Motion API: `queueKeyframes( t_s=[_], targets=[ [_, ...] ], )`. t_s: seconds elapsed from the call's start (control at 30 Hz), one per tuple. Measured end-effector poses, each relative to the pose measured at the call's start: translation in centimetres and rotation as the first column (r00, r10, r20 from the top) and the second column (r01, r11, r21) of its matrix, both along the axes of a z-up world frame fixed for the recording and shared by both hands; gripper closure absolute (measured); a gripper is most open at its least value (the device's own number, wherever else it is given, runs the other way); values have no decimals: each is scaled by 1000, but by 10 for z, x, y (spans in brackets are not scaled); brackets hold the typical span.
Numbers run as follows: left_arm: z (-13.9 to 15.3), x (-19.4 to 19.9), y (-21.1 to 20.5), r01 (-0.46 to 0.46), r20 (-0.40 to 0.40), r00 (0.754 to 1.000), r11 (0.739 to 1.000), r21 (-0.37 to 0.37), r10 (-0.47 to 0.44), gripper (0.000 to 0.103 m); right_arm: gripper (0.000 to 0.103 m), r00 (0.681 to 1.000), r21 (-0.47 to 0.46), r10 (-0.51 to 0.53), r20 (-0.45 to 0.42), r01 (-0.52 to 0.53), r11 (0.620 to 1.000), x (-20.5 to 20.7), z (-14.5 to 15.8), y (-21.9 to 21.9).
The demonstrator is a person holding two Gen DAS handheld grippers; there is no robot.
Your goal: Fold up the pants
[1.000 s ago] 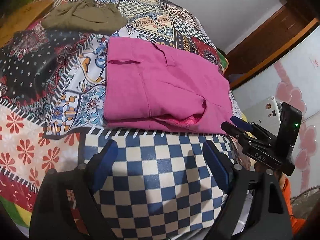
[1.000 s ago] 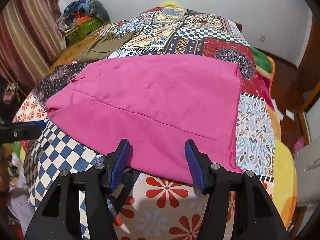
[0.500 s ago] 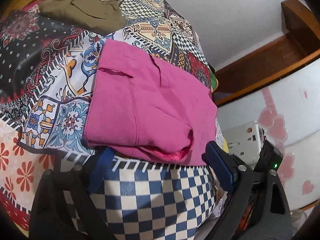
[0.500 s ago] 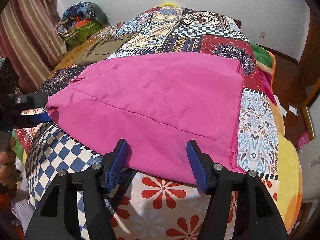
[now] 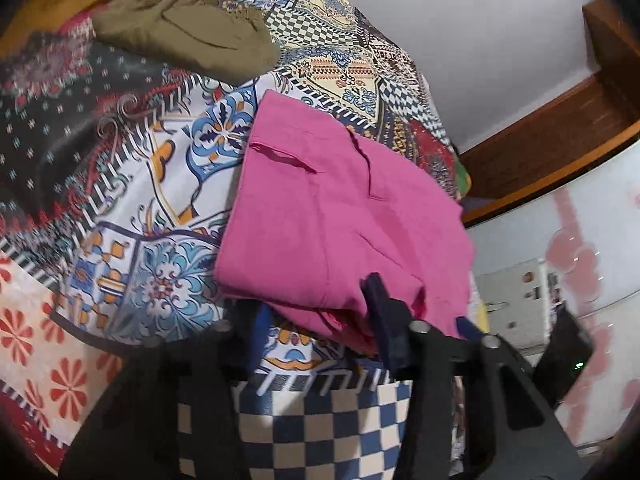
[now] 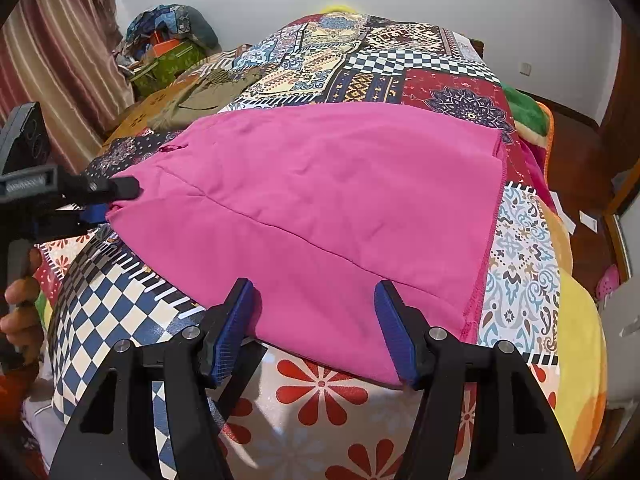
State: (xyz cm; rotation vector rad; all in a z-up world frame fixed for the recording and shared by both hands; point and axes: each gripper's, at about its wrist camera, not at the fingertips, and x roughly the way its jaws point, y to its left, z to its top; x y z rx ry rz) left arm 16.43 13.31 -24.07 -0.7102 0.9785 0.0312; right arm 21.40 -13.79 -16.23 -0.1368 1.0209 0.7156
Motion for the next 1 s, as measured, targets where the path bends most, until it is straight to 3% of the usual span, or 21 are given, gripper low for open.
queueKeyframes(
  t_s=[0.07, 0.23, 0.5, 0.7, 0.8, 1.0],
  targets=[
    [2, 0, -3, 8, 3, 1000, 999, 41, -8, 71, 44, 1000, -1, 0, 1, 0, 1000, 0, 0, 0],
    [17, 0, -16, 40, 41, 998, 984, 172, -47, 79, 44, 1000, -33, 10, 9, -9, 999, 0, 5, 3],
    [39, -22, -8, 11, 97, 994, 958, 287, -40, 81, 44, 995, -2, 73, 72, -73, 997, -8, 43, 22],
    [47, -52, 4, -23, 109, 994, 941, 338, -15, 81, 44, 981, 65, 162, 110, -170, 983, -14, 68, 75],
    [47, -63, 8, -32, 110, 994, 932, 360, -9, 81, 44, 970, 36, 212, 117, -218, 975, -18, 62, 108],
    [46, -87, 23, -59, 117, 993, 927, 370, 17, 81, 48, 954, 1, 300, -19, -300, 954, -27, 22, 159]
  ],
)
